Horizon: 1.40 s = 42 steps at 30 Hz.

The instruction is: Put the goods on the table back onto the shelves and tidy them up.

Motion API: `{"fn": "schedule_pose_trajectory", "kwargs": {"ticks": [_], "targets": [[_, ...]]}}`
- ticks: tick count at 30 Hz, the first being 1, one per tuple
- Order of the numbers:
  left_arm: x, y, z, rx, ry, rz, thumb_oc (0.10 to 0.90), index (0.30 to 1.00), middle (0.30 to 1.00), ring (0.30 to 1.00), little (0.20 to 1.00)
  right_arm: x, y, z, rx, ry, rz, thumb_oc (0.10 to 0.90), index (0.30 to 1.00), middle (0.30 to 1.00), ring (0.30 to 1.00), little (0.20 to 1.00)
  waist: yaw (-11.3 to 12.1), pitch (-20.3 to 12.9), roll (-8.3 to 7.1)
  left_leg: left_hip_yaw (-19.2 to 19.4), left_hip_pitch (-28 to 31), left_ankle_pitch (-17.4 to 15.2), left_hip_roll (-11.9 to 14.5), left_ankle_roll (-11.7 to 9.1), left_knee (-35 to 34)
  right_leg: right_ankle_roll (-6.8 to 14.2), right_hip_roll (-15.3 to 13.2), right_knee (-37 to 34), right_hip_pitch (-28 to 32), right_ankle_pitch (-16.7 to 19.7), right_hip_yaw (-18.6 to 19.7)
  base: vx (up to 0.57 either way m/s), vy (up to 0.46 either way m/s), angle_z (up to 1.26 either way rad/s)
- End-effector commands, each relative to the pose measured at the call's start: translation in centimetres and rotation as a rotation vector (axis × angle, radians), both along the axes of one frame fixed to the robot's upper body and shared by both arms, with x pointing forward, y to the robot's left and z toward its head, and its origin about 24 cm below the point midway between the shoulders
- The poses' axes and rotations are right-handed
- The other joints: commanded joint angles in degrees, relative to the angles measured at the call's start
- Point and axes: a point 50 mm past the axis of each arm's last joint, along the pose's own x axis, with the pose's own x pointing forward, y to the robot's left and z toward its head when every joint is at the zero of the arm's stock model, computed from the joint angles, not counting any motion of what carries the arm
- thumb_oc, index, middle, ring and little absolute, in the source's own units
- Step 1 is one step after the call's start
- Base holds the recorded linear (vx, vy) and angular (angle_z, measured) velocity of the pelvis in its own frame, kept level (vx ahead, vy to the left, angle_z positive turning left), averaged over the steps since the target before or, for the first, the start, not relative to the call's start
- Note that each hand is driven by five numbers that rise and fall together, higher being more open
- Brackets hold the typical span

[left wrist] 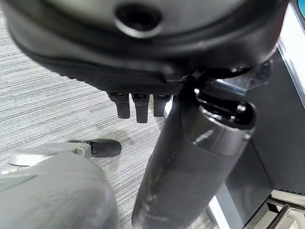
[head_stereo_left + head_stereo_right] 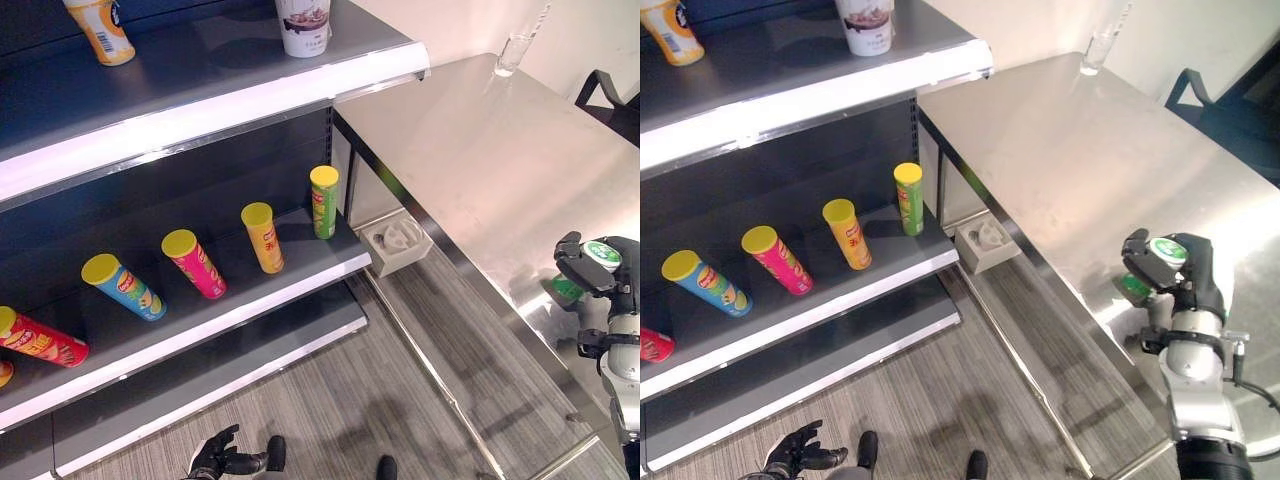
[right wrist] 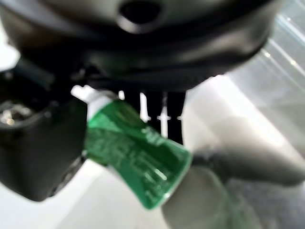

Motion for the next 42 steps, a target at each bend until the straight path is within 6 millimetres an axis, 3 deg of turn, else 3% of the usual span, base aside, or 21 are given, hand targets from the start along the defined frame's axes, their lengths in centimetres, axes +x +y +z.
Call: {"fn": "schedule_pose_trajectory", "kwargs": {"ticks": [1, 2, 3, 7, 8, 14, 17, 18, 19, 20, 22, 23, 27, 29, 31, 32, 34, 36, 37, 38, 42], "targets": [[2.0, 2.5, 1.3, 0.092, -0.061, -0.026, 0.8, 0.9, 0.9, 0.9, 0.9, 0.2, 0.2, 7.7, -0.174, -0.276, 0.037, 0.4, 0.3, 0.3, 0.3, 0.3, 0.45, -2.63, -2.11, -1.44, 2.55, -4.55, 0.74, -0.62, 0.1, 2.04, -2.52, 0.79, -0.02, -2.73, 1.01, 0.0, 0.0, 0.0], [2.0, 2.5, 1.3, 0.092, -0.061, -0.026, 0.8, 0.9, 0.9, 0.9, 0.9, 0.2, 0.2, 7.7, -0.174, -0.276, 0.037, 0.4, 0.3, 0.3, 0.3, 0.3, 0.46, -2.63, -2.11, -1.45, 2.57, -4.56, 0.75, -0.62, 0.1, 2.03, -2.51, 0.79, 0.01, -2.74, 1.0, 0.0, 0.0, 0.0], [1.9, 2.7, 1.4, 0.097, -0.063, -0.02, 0.8, 0.9, 0.9, 0.9, 0.9, 0.1, 1.4, 9.9, -0.231, -0.357, 0.088, 0.4, 0.3, 0.3, 0.3, 0.3, 0.54, -3.24, -2.34, -1.52, 2.98, -4.7, 0.95, -0.78, 0.1, 1.82, -2.32, 1.02, 0.63, -3.07, 0.82, -0.02, -0.035, -0.01], [2.0, 3.0, 1.5, 0.1, -0.074, -0.007, 0.8, 0.9, 0.9, 0.9, 0.9, -0.2, 2.9, 12.8, -0.285, -0.48, 0.162, 0.4, 0.3, 0.3, 0.3, 0.3, 1.17, -4.12, -2.68, -2.1, 3.62, -4.66, 1.37, -1.19, 0.1, 1.4, -2.05, 2.18, 1.55, -3.99, 0.1, -0.03, -0.047, 0.07], [2.0, 3.2, 1.6, 0.101, -0.079, 0.005, 0.8, 0.9, 0.9, 0.9, 0.9, -0.2, 4.0, 14.8, -0.32, -0.554, 0.214, 0.4, 0.3, 0.3, 0.3, 0.3, 2.03, -4.84, -2.97, -2.61, 3.71, -4.36, 1.69, -1.55, 0.1, 1.11, -1.76, 3.0, 1.92, -4.68, -0.42, -0.04, -0.09, 0.11], [1.5, 3.3, 1.4, 0.09, -0.071, 0.03, 0.8, 0.9, 0.9, 0.9, 0.9, -0.3, 6.2, 18.1, -0.346, -0.698, 0.332, 0.4, 0.3, 0.3, 0.3, 0.3, 3.79, -6.07, -3.54, -5.3, 4.06, -3.48, 3.01, -2.52, 0.1, -0.32, -0.2, 4.8, 3.6, -7.28, -2.38, -0.05, -0.099, 0.32], [2.4, 3.6, 2.0, 0.091, -0.113, 0.047, 0.8, 0.9, 0.9, 0.9, 0.9, -1.0, 8.5, 22.5, -0.396, -0.876, 0.433, 0.4, 0.3, 0.3, 0.3, 0.3, 6.6, -4.74, -4.36, -9.51, 0.94, 1.19, 4.85, -5.12, 0.33, -2.91, 2.78, 5.94, 5.2, -10.43, -5.53, -0.18, -0.226, 0.88], [3.0, 3.5, 2.2, 0.088, -0.129, 0.046, 0.8, 0.9, 0.9, 0.9, 0.9, -1.4, 8.8, 23.5, -0.415, -0.905, 0.44, 0.4, 0.3, 0.3, 0.3, 0.3, 6.19, -4.22, -4.68, -8.57, -1.31, 2.9, 4.79, -5.14, 0.51, -3.05, 2.7, 5.62, 5.12, -10.31, -7.32, -0.3, -0.078, 1.39], [3.1, 3.3, 2.2, 0.077, -0.134, 0.038, 0.8, 0.9, 0.9, 0.9, 0.9, -1.5, 9.3, 23.9, -0.43, -0.91, 0.468, 0.4, 0.3, 0.3, 0.3, 0.3, 5.66, -3.69, -5.42, 0.65, -2.78, 2.99, 5.7, -3.63, 1.01, -3.03, 2.34, 5.9, 5.27, -10.39, -10.73, -0.32, -0.003, 1.64], [3.2, 3.5, 2.4, 0.08, -0.137, 0.043, 0.8, 0.9, 0.9, 0.9, 0.9, -1.8, 9.9, 24.6, -0.453, -0.933, 0.489, 0.4, 0.3, 0.3, 0.3, 0.3, 5.77, -3.26, -6.18, 5.26, -3.64, 2.19, 6.4, -2.61, 4.13, -2.98, 1.33, 6.38, 4.74, -9.77, -12.18, -0.28, 0.029, 2.09], [3.2, 3.6, 2.4, 0.079, -0.143, 0.043, 0.8, 0.9, 0.9, 0.9, 0.9, -1.7, 10.2, 24.8, -0.452, -0.931, 0.506, 0.4, 0.3, 0.3, 0.3, 0.3, 5.85, -3.12, -6.52, 6.35, -4.44, 0.96, 6.73, -2.39, 7.54, -2.93, 0.53, 6.95, 3.96, -9.3, -12.98, -0.16, 0.092, 1.07], [3.0, 4.0, 2.4, 0.091, -0.136, 0.035, 0.8, 0.9, 0.9, 0.9, 0.9, -1.6, 11.2, 25.3, -0.414, -0.961, 0.58, 0.4, 0.3, 0.3, 0.3, 0.3, 6.0, -3.13, -6.99, 4.0, -2.55, -5.82, 5.64, -2.78, 13.32, -2.96, -2.12, 8.09, 3.25, -8.05, -14.08, -0.11, 0.117, -0.06], [3.0, 3.6, 2.3, 0.091, -0.121, -0.008, 0.8, 0.9, 0.9, 0.9, 0.9, -1.3, 11.7, 25.9, -0.398, -0.936, 0.644, 0.4, 0.3, 0.3, 0.3, 0.3, 4.44, -6.16, -4.48, 3.18, 1.58, -5.78, 2.23, -1.43, 6.09, -1.19, -4.26, 8.74, 3.11, -6.37, -15.39, 0.01, 0.315, 0.74], [3.0, 3.5, 2.3, 0.101, -0.119, -0.036, 0.8, 0.9, 0.9, 0.9, 0.9, -0.9, 11.7, 26.1, -0.373, -0.925, 0.662, 0.4, 0.3, 0.3, 0.3, 0.3, 4.36, -7.63, -3.99, 2.93, 3.73, -5.52, -0.53, -0.2, 1.34, 0.18, -7.15, 9.55, 2.84, -5.03, -15.96, 0.09, 0.367, 0.5], [2.8, 3.7, 2.3, 0.106, -0.119, -0.039, 0.8, 0.9, 0.9, 0.9, 0.9, -0.6, 11.6, 26.3, -0.358, -0.927, 0.66, 0.4, 0.3, 0.3, 0.3, 0.3, 4.67, -7.89, -3.79, 3.12, 4.24, -6.27, -2.39, 0.77, 0.61, 1.14, -9.42, 11.0, 2.27, -4.46, -15.56, 0.05, 0.317, 0.05], [2.5, 3.9, 2.3, 0.109, -0.115, -0.028, 0.8, 0.9, 0.9, 0.9, 0.9, -0.2, 11.8, 26.6, -0.363, -0.918, 0.659, 0.4, 0.3, 0.3, 0.3, 0.3, 4.84, -8.15, -3.86, 3.38, 5.45, -7.78, -3.86, 1.48, 0.1, 2.45, -12.17, 13.54, 1.41, -2.67, -14.64, 0.07, 0.222, -0.19], [2.5, 4.0, 2.3, 0.109, -0.118, -0.02, 0.8, 0.9, 0.9, 0.9, 0.9, 0.3, 12.0, 26.7, -0.36, -0.907, 0.659, 0.4, 0.3, 0.3, 0.3, 0.3, 5.08, -7.69, -3.93, 4.1, 5.45, -7.33, -4.83, 2.32, 0.1, 2.63, -13.88, 15.65, 0.18, -0.68, -14.56, -0.04, 0.172, -0.2], [2.8, 4.5, 2.7, 0.128, -0.132, -0.015, 0.8, 0.9, 0.9, 0.9, 0.9, 1.3, 11.4, 26.4, -0.371, -0.821, 0.631, 0.4, 0.3, 0.3, 0.3, 0.3, 3.69, -6.6, -4.17, 2.99, 5.4, -6.98, -4.95, 2.59, 0.1, 1.34, -8.87, 14.61, -2.63, -2.87, -6.19, -0.08, 0.074, -0.12], [2.8, 4.4, 2.7, 0.126, -0.133, -0.014, 0.8, 0.9, 0.9, 0.9, 0.9, 1.4, 11.4, 26.5, -0.373, -0.822, 0.633, 0.4, 0.3, 0.3, 0.3, 0.3, 3.76, -6.74, -4.0, 3.15, 5.14, -6.82, -4.87, 2.58, 0.1, 1.24, -8.74, 14.33, -2.86, -2.53, -6.06, -0.01, -0.065, 0.14], [2.4, 4.6, 2.5, 0.12, -0.116, -0.005, 0.8, 0.9, 0.9, 0.9, 0.9, 2.3, 10.1, 26.6, -0.328, -0.773, 0.593, 0.4, 0.3, 0.3, 0.3, 0.3, 3.68, -6.94, -4.7, 1.89, 4.88, -6.43, -4.97, 1.99, 0.1, 1.6, -5.18, 7.52, -0.78, -3.04, -1.98, -0.01, -0.061, 0.24], [1.7, 4.4, 2.1, 0.104, -0.096, 0.013, 0.8, 0.9, 0.9, 0.9, 0.9, 3.5, 8.8, 26.5, -0.309, -0.699, 0.543, 0.4, 0.3, 0.3, 0.3, 0.3, 3.69, -8.25, -5.3, 1.56, 4.75, -5.95, -3.84, 1.39, 0.1, 1.73, -3.44, 3.15, 1.14, -1.65, -1.63, 0.04, -0.081, 0.3]]}}
